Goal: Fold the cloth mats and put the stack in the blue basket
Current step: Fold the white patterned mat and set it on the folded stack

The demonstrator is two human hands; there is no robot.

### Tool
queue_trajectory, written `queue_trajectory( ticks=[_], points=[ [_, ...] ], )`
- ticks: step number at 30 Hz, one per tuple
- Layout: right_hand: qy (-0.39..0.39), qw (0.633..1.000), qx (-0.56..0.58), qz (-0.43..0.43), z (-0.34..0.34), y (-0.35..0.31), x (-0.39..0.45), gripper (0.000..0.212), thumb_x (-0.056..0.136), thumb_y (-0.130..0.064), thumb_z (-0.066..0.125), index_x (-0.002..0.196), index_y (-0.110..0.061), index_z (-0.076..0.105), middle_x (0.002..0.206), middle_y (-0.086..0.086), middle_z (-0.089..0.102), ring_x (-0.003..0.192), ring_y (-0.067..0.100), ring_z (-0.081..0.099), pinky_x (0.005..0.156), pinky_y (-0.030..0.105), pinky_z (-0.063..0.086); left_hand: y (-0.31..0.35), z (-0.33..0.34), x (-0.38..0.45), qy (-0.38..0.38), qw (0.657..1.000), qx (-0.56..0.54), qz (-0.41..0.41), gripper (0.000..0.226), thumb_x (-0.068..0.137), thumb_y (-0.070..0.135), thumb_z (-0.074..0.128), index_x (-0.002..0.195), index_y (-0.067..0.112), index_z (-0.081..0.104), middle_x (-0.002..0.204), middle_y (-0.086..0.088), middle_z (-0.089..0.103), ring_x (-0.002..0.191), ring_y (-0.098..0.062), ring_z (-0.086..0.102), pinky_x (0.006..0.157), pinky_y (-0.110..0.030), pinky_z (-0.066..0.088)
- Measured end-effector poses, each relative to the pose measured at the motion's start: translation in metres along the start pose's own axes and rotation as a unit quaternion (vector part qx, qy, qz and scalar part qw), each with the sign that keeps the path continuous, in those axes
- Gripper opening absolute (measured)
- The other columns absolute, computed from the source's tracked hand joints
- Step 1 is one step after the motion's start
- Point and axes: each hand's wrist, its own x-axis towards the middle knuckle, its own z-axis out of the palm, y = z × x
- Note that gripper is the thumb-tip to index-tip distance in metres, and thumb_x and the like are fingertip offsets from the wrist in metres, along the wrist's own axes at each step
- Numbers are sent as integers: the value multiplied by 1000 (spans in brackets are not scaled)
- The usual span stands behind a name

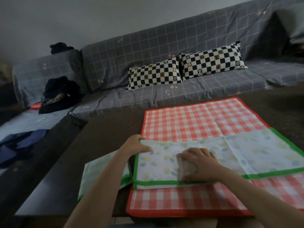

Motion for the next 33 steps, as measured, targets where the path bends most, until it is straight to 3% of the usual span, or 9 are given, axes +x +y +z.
queue_trajectory(
  ticks=[5,9,13,15,18,22,25,28,33],
  points=[
    [-12,1000,6,9,-2,-4,1,87,69,-76,56,141,-50,14,152,-8,8,141,28,3,114,52,7,-14,-10,-9,-62,987,-122,-79,42,73,17,81,109,9,59,105,-6,68,96,-23,66,89,-41,54],
    [-28,999,13,20,-3,-7,2,91,65,-78,56,141,-49,15,152,-8,8,141,29,2,115,52,7,-2,-16,-18,-56,960,-265,-69,16,80,8,73,93,1,65,87,-9,72,79,-21,69,73,-35,57],
    [-31,999,3,17,-6,-12,0,92,66,-79,53,142,-42,17,151,-6,11,141,32,6,113,53,10,27,-17,-27,-50,932,-357,-25,10,83,9,69,88,0,68,75,-8,72,66,-17,69,62,-27,59],
    [-13,1000,5,-8,-7,-14,-2,84,68,-76,53,138,-36,28,144,-6,25,139,29,17,113,51,17,46,-15,-31,-52,920,-389,-2,11,84,10,68,88,0,67,79,-9,71,65,-16,68,62,-25,59],
    [41,995,87,-37,-7,-6,-10,68,75,-58,64,132,-25,44,131,-7,48,124,12,43,108,33,34,79,-7,-39,-58,911,-407,23,11,84,10,69,85,0,66,75,-8,69,60,-14,68,56,-23,56],
    [111,950,291,-6,-21,9,-36,58,78,-43,70,130,-30,48,109,-15,60,84,-8,51,78,13,44,118,15,-42,-48,909,-412,29,15,80,11,74,82,0,64,66,-6,67,53,-12,66,56,-24,58],
    [175,891,418,28,-30,24,-55,38,88,-39,58,122,-22,61,112,-10,65,97,4,62,88,24,50,143,41,-40,-37,909,-413,35,23,75,13,79,82,-1,63,68,-9,65,51,-12,65,55,-25,57],
    [213,836,500,70,-40,40,-78,28,94,-36,48,107,-20,67,95,-2,73,89,16,66,81,34,53,165,72,-43,-28,909,-415,41,24,74,10,80,74,0,59,60,-10,62,45,-13,63,49,-26,56],
    [236,828,489,139,-42,55,-101,35,94,-44,43,100,-20,68,81,1,72,73,16,64,66,31,50,182,130,-41,-16,930,-365,33,24,75,16,81,76,1,62,69,-13,67,57,-20,67,58,-32,60]
  ],
)
